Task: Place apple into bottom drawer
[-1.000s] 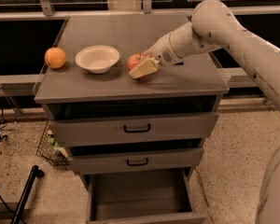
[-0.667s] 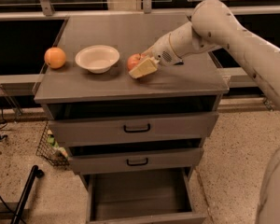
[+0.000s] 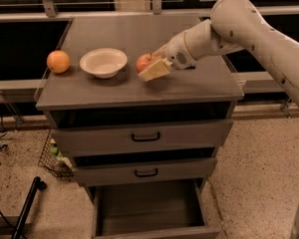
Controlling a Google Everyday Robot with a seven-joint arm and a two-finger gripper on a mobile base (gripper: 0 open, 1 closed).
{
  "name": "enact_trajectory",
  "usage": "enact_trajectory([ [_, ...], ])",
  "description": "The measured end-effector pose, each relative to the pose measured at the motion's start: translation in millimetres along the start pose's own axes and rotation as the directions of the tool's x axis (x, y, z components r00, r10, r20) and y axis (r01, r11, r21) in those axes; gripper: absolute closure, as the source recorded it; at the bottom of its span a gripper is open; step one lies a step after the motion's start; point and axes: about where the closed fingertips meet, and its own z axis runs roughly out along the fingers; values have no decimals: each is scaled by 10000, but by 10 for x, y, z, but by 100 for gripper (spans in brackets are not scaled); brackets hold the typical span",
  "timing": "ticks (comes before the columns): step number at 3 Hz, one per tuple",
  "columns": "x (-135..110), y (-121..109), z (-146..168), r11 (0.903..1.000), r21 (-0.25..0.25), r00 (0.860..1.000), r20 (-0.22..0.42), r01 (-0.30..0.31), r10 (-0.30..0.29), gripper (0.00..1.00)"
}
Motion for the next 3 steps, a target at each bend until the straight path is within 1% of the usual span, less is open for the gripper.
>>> enact_trajectory([
  [1,-150,190,-304,9987,219,9984,339,452,-460,100],
  [2,-199,540,-748,9918,447,9910,551,1200,-1224,100],
  [3,385,1088,-904,9885,219,9881,304,1499,-1506,100],
])
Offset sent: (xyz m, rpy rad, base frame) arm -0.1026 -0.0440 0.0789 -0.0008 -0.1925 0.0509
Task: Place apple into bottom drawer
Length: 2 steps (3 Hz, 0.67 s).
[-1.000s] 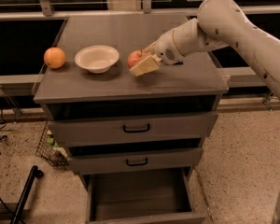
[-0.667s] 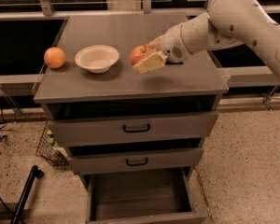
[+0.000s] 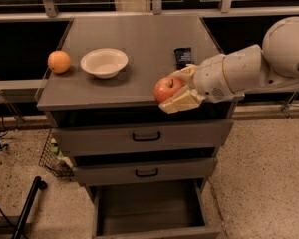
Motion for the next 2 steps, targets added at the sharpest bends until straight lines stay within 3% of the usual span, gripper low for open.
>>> enact_trajectory([
  [1,47,68,28,10000,9,10000,12,14,-14,100],
  [2,244,254,70,9999,100,10000,-10,-45,45,100],
])
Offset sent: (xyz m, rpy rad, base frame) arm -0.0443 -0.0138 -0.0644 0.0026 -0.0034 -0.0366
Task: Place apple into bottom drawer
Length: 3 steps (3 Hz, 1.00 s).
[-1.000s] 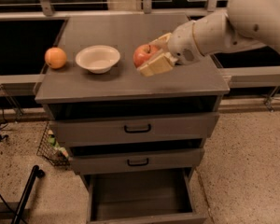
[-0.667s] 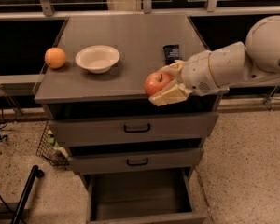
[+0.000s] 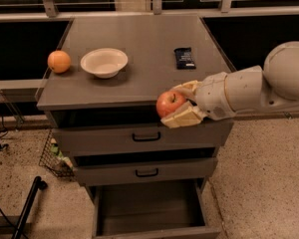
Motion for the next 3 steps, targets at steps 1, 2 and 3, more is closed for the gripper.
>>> enact_trajectory([
  [1,271,201,99,9997,185,9999,-50,127,-126,100],
  [2,584,404,309,9991,233,9994,-80,344,-342,100],
  [3,585,404,310,9991,233,9994,-81,351,-349,100],
])
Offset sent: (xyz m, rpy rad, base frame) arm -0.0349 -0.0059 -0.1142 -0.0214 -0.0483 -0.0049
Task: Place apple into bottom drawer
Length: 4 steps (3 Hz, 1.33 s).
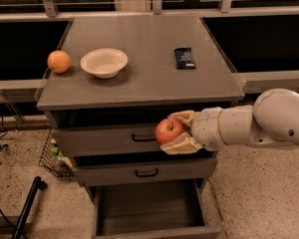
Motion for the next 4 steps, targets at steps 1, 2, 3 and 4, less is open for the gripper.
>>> enact_trajectory([
  [1,381,185,157,10000,-52,9999,-107,-72,72,100],
  [2,769,437,350,9998,-161,9999,-11,-134,134,100],
  [3,1142,692,583,9996,-213,9988,463,-163,173,100],
  [4,1181,715,600,9995,-246,9988,443,-197,208,100],
])
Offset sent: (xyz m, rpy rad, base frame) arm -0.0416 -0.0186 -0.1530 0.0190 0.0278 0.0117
